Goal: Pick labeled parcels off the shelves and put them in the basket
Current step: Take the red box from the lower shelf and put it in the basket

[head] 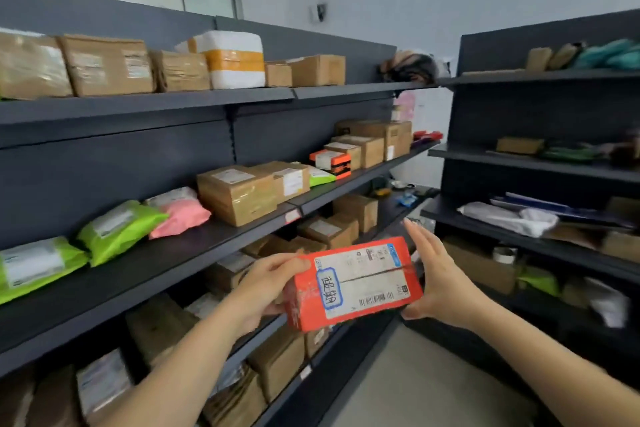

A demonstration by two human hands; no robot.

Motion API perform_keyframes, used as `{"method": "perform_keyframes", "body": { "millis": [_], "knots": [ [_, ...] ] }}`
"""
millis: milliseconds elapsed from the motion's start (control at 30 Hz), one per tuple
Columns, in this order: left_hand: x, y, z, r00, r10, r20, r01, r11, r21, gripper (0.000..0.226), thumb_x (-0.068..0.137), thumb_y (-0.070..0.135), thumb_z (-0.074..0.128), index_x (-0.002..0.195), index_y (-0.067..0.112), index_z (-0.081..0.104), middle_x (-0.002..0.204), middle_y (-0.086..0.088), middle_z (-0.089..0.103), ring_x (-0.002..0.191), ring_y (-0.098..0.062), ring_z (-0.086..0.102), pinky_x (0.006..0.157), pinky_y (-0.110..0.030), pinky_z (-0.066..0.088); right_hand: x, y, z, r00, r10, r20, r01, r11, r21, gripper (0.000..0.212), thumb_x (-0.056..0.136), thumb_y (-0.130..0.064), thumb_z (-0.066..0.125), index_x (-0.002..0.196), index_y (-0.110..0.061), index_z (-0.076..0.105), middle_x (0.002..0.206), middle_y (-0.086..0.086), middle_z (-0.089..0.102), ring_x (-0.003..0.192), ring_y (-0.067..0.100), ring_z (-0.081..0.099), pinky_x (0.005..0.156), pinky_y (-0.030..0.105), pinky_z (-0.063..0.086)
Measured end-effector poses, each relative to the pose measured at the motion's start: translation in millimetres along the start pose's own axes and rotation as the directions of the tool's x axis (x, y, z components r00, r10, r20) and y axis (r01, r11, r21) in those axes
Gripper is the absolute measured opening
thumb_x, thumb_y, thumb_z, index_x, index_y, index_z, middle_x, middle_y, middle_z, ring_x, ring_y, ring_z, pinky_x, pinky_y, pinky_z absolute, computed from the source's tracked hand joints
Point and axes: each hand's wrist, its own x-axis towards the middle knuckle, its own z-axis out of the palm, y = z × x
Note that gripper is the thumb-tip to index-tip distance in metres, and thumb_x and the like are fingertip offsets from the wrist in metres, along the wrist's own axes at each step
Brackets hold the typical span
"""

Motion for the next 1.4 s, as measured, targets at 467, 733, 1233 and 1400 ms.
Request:
{"method": "perform_keyframes", "body": {
  "millis": [467, 733, 1233, 1400],
  "knots": [
    [220, 4, 268, 0.833, -0.076, 0.548, 0.016, 0.993, 0.114, 0.03, 0.093, 0.035, 0.055, 0.118, 0.02, 0.058, 0.103, -0.006, 0.072, 0.098, -0.024, 0.067, 0.087, -0.039, 0.052, -16, 235, -88, 0.921, 0.363, -0.14, -0.388, 0.882, -0.266, 0.106, 0.053, -0.035, 0.076, 0.143, -0.026, 0.021, 0.141, -0.012, 0.021, 0.127, 0.01, 0.036, 0.101, 0.027, 0.041],
    [326, 18, 398, 0.55, 0.119, 0.826, -0.553, 0.794, 0.254, 0.117, 0.051, 0.067, 0.078, 0.146, 0.038, 0.015, 0.146, 0.011, 0.031, 0.132, -0.008, 0.034, 0.111, -0.037, 0.034, -7, 329, -145, 0.79, 0.542, -0.286, -0.612, 0.722, -0.324, 0.105, 0.057, -0.046, 0.078, 0.144, -0.023, 0.022, 0.14, -0.008, 0.027, 0.124, 0.015, 0.037, 0.102, 0.027, 0.038],
    [371, 41, 651, 0.357, 0.372, 0.857, -0.807, 0.584, 0.082, 0.099, 0.063, 0.032, 0.085, 0.138, 0.036, 0.02, 0.124, 0.024, 0.033, 0.113, 0.006, 0.037, 0.093, -0.019, 0.038, -61, 511, -281, 0.707, 0.581, -0.403, -0.706, 0.607, -0.364, 0.106, 0.058, -0.036, 0.081, 0.145, -0.021, 0.022, 0.144, -0.004, 0.024, 0.132, 0.016, 0.029, 0.104, 0.027, 0.03],
    [391, 7, 752, 0.411, 0.237, 0.88, -0.766, 0.614, 0.192, 0.1, 0.059, 0.038, 0.085, 0.138, 0.034, 0.025, 0.127, 0.022, 0.038, 0.114, 0.002, 0.042, 0.095, -0.022, 0.041, -96, 621, -298, 0.703, 0.658, -0.271, -0.711, 0.665, -0.228, 0.108, 0.059, -0.039, 0.081, 0.146, -0.021, 0.021, 0.142, -0.005, 0.024, 0.13, 0.013, 0.031, 0.107, 0.024, 0.03]
  ]
}}
